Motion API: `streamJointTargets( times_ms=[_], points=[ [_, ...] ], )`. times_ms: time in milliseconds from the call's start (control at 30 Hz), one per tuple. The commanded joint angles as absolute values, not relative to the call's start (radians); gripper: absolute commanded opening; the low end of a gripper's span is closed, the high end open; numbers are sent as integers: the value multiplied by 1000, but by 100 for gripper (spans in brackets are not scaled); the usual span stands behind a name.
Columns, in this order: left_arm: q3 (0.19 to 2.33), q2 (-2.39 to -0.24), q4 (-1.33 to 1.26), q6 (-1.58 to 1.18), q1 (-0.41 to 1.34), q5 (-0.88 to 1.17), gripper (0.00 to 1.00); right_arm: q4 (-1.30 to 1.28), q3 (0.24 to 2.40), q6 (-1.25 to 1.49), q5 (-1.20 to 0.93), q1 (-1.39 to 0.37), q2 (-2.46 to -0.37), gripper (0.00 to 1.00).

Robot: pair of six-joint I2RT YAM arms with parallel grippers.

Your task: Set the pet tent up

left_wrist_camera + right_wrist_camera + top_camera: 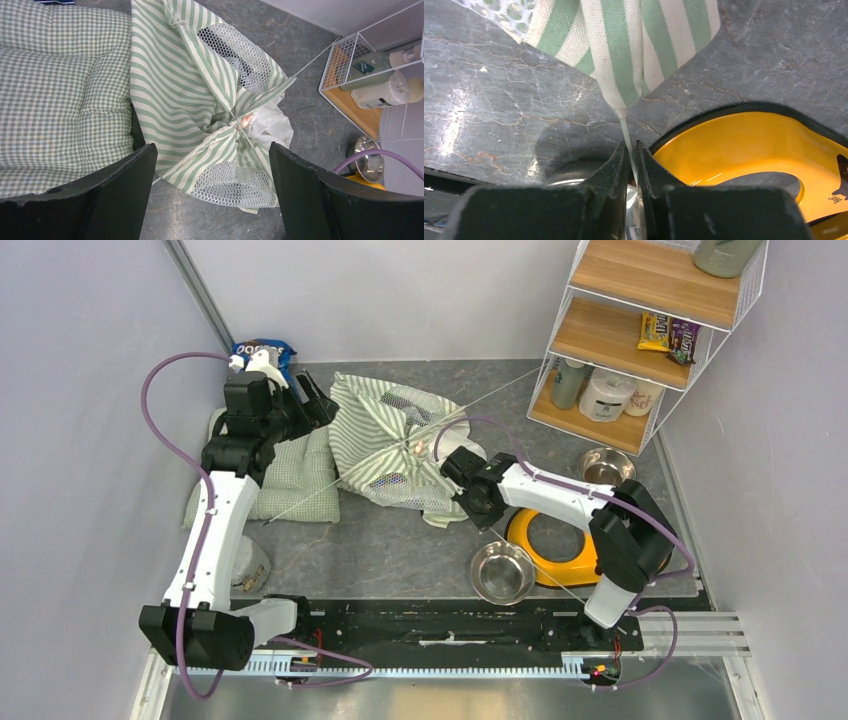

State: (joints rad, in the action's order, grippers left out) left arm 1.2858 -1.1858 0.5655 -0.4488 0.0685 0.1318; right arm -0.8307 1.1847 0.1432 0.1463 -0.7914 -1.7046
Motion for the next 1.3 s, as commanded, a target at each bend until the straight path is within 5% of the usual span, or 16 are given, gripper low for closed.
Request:
streamJointTargets(
  times_ms=[0,133,500,700,1267],
  points=[
    [1290,-1192,523,-439,66,120,89,-795,1213,109,200,-782,-1722,11],
    [1290,-1192,523,-431,66,116,89,-797,1244,100,230,-782,-1715,0],
    [1285,-1197,523,-420,66,114,89,-1003,1516,138,280,-782,-1669,0],
    [1284,-1208,523,-422,66,113,89,-1112,1637,344,138,-782,-1720,0],
    [1258,-1242,519,-409,66,138,88,-873,1614,658,-78,-799,-1784,0]
  ],
)
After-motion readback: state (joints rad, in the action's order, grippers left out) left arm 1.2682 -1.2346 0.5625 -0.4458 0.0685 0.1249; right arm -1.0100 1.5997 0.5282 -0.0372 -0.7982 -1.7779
